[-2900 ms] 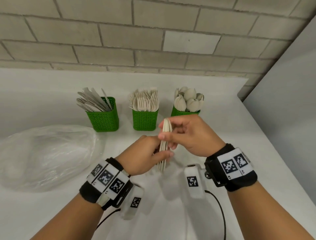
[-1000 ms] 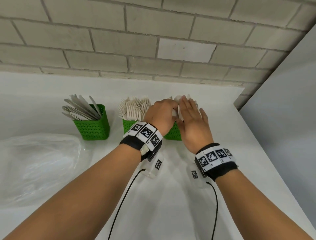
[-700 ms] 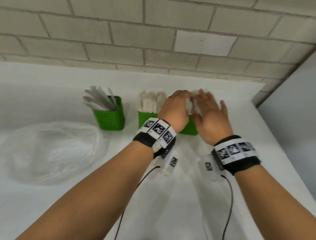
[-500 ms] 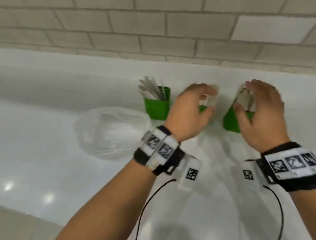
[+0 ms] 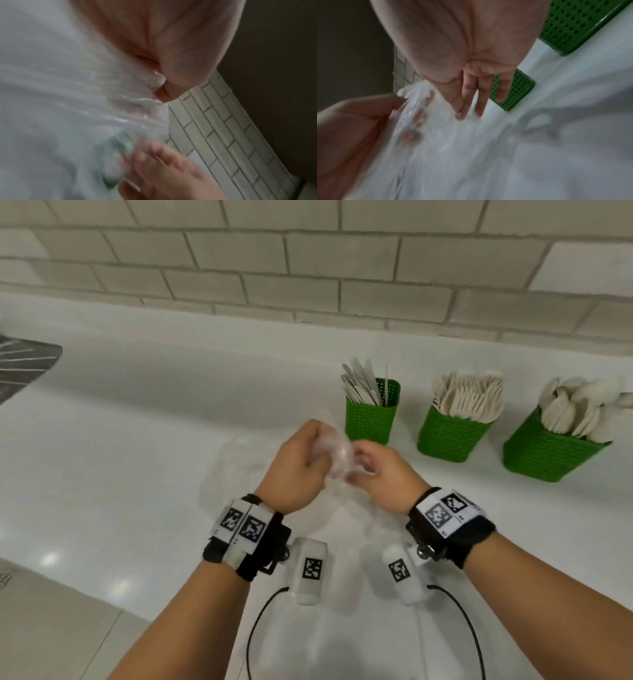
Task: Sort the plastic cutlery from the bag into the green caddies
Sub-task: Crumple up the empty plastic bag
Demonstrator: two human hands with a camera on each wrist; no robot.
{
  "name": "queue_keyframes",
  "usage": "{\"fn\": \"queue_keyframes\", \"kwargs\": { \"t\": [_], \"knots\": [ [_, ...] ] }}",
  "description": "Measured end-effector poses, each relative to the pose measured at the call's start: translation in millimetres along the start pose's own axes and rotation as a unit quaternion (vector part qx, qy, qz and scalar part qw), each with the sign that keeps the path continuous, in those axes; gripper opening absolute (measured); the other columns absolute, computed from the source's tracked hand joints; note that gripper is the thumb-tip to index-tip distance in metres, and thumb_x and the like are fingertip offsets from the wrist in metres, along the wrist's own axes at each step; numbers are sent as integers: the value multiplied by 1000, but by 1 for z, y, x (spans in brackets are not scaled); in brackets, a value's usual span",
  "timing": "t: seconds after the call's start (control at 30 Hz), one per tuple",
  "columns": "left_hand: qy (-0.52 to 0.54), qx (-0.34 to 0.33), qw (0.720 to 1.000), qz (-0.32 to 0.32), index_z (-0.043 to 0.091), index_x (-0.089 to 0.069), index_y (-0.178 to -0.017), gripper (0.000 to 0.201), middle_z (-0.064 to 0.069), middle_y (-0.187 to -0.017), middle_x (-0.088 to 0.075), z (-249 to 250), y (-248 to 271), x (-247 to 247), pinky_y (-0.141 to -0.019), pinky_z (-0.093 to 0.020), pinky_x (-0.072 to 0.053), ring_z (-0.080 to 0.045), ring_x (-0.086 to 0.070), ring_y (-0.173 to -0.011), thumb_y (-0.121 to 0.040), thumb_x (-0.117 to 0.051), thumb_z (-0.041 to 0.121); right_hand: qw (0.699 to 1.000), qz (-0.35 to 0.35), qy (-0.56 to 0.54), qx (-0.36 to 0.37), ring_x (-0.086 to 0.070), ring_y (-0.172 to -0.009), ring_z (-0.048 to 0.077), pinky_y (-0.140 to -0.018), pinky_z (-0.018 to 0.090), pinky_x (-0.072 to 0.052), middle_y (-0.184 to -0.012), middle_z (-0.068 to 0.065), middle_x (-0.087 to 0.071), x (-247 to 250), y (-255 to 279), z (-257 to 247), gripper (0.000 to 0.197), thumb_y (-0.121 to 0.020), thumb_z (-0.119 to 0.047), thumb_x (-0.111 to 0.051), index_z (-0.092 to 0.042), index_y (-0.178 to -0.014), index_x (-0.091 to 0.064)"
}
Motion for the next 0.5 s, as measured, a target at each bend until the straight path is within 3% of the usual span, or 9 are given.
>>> {"fn": "queue_keyframes", "kwargs": {
  "t": [0.03,0.07,0.13,0.2,0.27,0.33,0.37,0.43,0.5],
  "knots": [
    [42,7,999,26,18,-50,-101,28,-7,-88,-65,4,1,11,-50,-34,-51,-20,-63,-64,-86,-46,-5,999,11,-30,-1,-66,-88,4,-84,22,-50,-98,4,-69,6,4,-4,22,-86,-3,-69,-8,-106,-62],
    [78,18,995,51,14,-49,-105,26,-10,-89,-65,4,1,22,-45,-32,-47,-20,-61,-57,-90,-46,-8,999,21,-38,3,-65,-77,-1,-78,15,-50,-87,1,-68,14,9,-9,14,-89,3,-62,-9,-96,-63],
    [122,29,987,102,10,-47,-112,26,-12,-90,-64,1,1,47,-45,-31,-46,-19,-59,-53,-92,-47,-7,998,39,-36,26,-63,-72,-3,-77,11,-49,-81,-3,-66,34,18,-20,18,-93,1,-56,-14,-91,-65],
    [32,-24,983,178,14,-47,-120,41,-8,-100,-63,10,4,71,-61,-37,-51,-16,-62,-73,-84,-46,-4,993,106,-29,38,-62,-74,4,-77,15,-49,-81,-2,-66,58,29,-28,21,-95,-4,-54,-19,-87,-66],
    [-91,-177,960,198,11,-48,-130,52,-4,-121,-56,56,16,69,-91,-41,-49,-17,-56,-108,-80,-49,-2,981,181,39,56,-59,-68,9,-69,19,-47,-79,0,-66,73,40,-42,23,-95,-5,-52,-19,-83,-65],
    [-109,-327,937,47,9,-49,-134,52,-4,-136,-50,105,28,26,-107,-40,-38,-19,-46,-129,-85,-64,9,974,157,129,99,-55,-62,4,-60,20,-43,-73,-7,-62,65,46,-62,24,-93,-4,-49,-19,-81,-63],
    [-127,-345,929,-54,12,-46,-139,63,-3,-142,-47,116,33,0,-110,-38,-35,-17,-42,-134,-83,-73,19,974,123,143,126,-54,-62,0,-59,17,-41,-71,-14,-58,57,50,-72,24,-92,-5,-46,-21,-79,-60],
    [-216,-282,922,-154,25,-36,-147,85,4,-147,-44,103,24,-30,-110,-34,-34,-11,-41,-135,-75,-80,36,974,107,123,157,-52,-62,-1,-61,16,-41,-68,-16,-54,55,57,-89,25,-87,-9,-42,-27,-73,-53],
    [-333,-228,906,-129,32,-50,-134,63,7,-123,-62,71,1,-28,-93,-33,-37,-16,-54,-114,-78,-73,45,972,155,60,169,-49,-64,1,-63,19,-40,-67,-11,-52,72,66,-97,26,-85,-7,-41,-26,-72,-52]
  ]
}}
Point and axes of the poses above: each hand's wrist, its own y-axis away from the middle knuckle, its own x-axis out of the back of the hand, z = x × y, the point moved 6 cm from there along -y, towards the middle knuckle
